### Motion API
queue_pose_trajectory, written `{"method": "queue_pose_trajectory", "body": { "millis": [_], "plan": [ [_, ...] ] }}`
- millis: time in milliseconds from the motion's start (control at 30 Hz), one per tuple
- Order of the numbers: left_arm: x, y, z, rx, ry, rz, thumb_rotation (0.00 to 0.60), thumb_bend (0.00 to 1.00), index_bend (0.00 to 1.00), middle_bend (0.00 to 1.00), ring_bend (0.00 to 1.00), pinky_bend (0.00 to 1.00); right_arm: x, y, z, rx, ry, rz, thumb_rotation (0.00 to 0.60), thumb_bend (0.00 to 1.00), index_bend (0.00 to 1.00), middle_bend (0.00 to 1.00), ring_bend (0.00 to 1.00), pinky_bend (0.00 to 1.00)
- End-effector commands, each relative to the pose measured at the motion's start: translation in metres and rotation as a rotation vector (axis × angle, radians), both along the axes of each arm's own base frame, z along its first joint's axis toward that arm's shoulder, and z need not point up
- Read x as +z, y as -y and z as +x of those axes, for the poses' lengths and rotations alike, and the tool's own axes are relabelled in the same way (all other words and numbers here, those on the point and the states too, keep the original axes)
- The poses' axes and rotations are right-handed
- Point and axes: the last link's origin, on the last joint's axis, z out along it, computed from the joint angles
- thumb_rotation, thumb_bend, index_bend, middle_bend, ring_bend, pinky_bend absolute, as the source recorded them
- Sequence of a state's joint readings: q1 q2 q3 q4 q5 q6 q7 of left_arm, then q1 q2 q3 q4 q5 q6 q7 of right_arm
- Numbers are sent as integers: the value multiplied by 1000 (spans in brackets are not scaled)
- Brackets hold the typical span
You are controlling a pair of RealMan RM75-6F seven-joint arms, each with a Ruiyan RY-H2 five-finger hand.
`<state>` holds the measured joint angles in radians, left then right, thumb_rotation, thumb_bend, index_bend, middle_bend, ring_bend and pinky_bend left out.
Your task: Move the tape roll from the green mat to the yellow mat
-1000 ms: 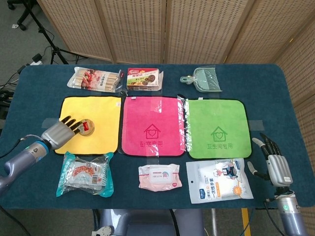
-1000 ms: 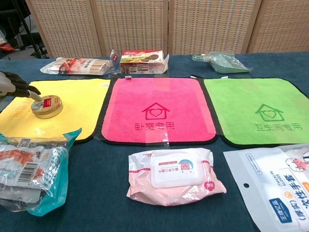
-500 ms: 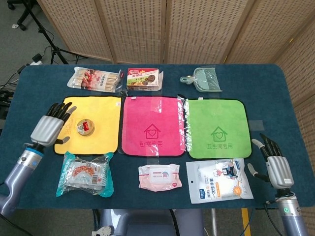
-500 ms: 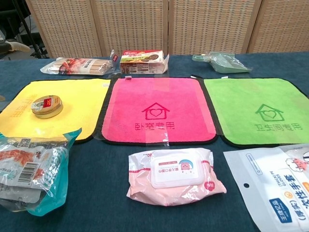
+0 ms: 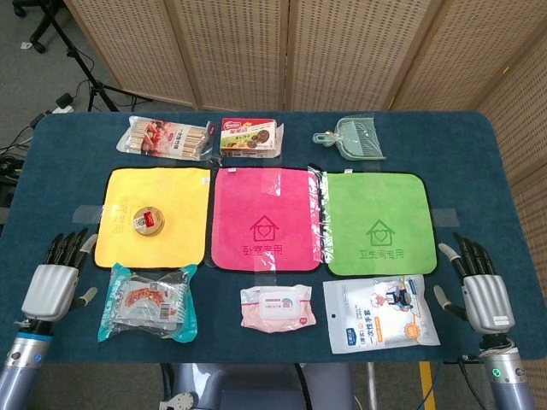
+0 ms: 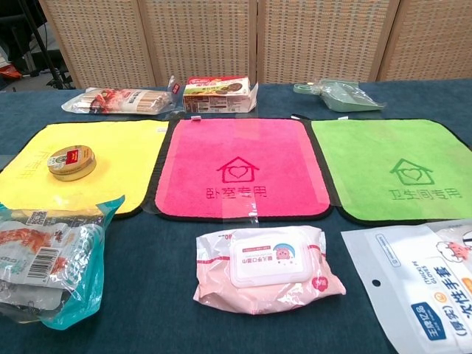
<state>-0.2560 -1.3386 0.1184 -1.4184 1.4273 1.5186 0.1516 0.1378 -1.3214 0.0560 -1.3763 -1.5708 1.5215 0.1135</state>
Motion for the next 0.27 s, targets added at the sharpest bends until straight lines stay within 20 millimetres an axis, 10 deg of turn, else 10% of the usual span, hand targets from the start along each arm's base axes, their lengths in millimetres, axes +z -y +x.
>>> {"method": "queue_pose_trajectory", "body": {
  "millis": [33,267],
  "plan": [
    [-1,11,-4,19,33,11,600,181,75,0,0,0,0,-2,2,4,0,7,600,363,149,12,0,74],
    [-1,10,-5,19,44,15,600,189,75,0,0,0,2,-4,5,13,-2,1,600,363,150,12,0,75]
  ]
}}
